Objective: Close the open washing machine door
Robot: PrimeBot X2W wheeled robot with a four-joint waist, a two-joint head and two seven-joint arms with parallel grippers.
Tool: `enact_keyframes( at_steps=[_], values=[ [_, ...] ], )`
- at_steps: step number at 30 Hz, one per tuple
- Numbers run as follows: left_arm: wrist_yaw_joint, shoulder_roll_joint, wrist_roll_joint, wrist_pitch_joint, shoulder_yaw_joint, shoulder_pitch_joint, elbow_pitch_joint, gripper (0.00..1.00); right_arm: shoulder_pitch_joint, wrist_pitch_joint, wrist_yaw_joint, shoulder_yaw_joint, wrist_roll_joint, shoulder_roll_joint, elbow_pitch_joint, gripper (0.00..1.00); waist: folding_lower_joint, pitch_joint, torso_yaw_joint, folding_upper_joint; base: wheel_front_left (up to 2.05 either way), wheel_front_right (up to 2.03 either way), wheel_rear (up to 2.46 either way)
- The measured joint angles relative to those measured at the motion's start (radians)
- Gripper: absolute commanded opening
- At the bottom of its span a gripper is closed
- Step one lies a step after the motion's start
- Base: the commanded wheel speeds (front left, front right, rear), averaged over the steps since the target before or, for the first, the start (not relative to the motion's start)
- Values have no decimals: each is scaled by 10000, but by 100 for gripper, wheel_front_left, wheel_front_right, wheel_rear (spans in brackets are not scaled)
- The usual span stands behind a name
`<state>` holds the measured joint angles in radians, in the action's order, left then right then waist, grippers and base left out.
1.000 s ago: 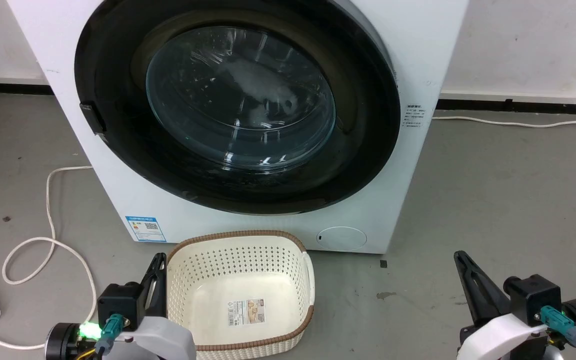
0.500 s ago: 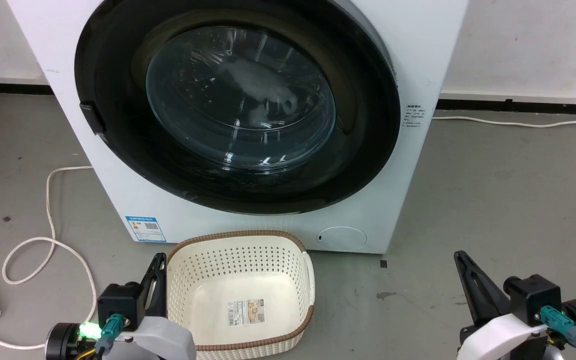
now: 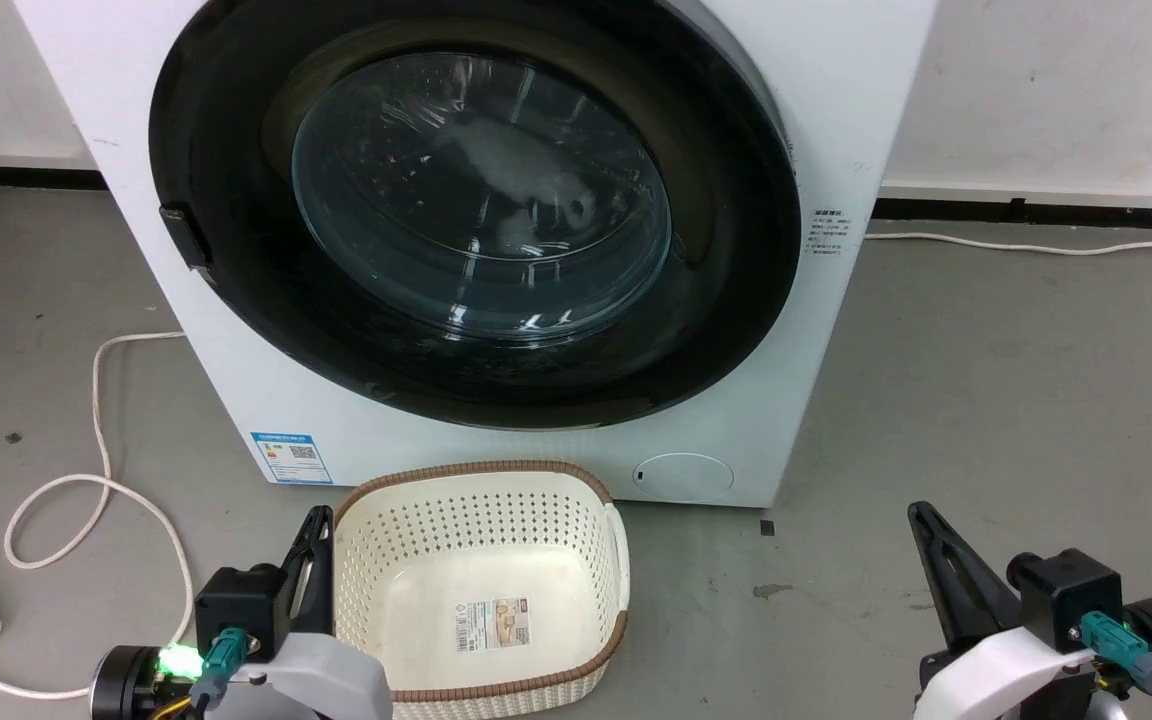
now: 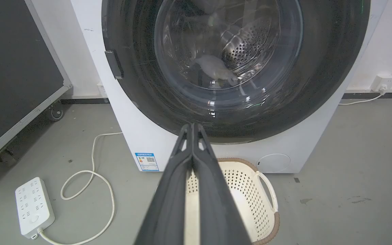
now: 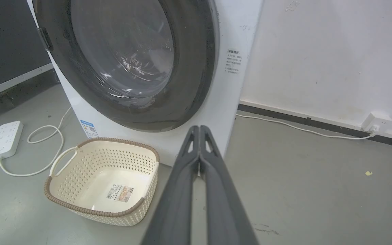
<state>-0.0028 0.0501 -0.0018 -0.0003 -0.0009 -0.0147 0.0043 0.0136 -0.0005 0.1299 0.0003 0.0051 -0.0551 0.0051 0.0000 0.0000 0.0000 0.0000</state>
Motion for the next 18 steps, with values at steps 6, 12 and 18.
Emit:
enact_keyframes(
  at_steps=[6, 12, 18],
  values=[
    [0, 0, 0, 0, -4, 0, 0, 0, -1, 0, 0, -2, 0, 0, 0, 0, 0, 0, 0, 0, 0, 0, 0],
    [0, 0, 0, 0, -2, 0, 0, 0, -1, 0, 0, 2, 0, 0, 0, 0, 0, 0, 0, 0, 0, 0, 0],
    [0, 0, 0, 0, 0, 0, 0, 0, -1, 0, 0, 0, -2, 0, 0, 0, 0, 0, 0, 0, 0, 0, 0]
  ],
)
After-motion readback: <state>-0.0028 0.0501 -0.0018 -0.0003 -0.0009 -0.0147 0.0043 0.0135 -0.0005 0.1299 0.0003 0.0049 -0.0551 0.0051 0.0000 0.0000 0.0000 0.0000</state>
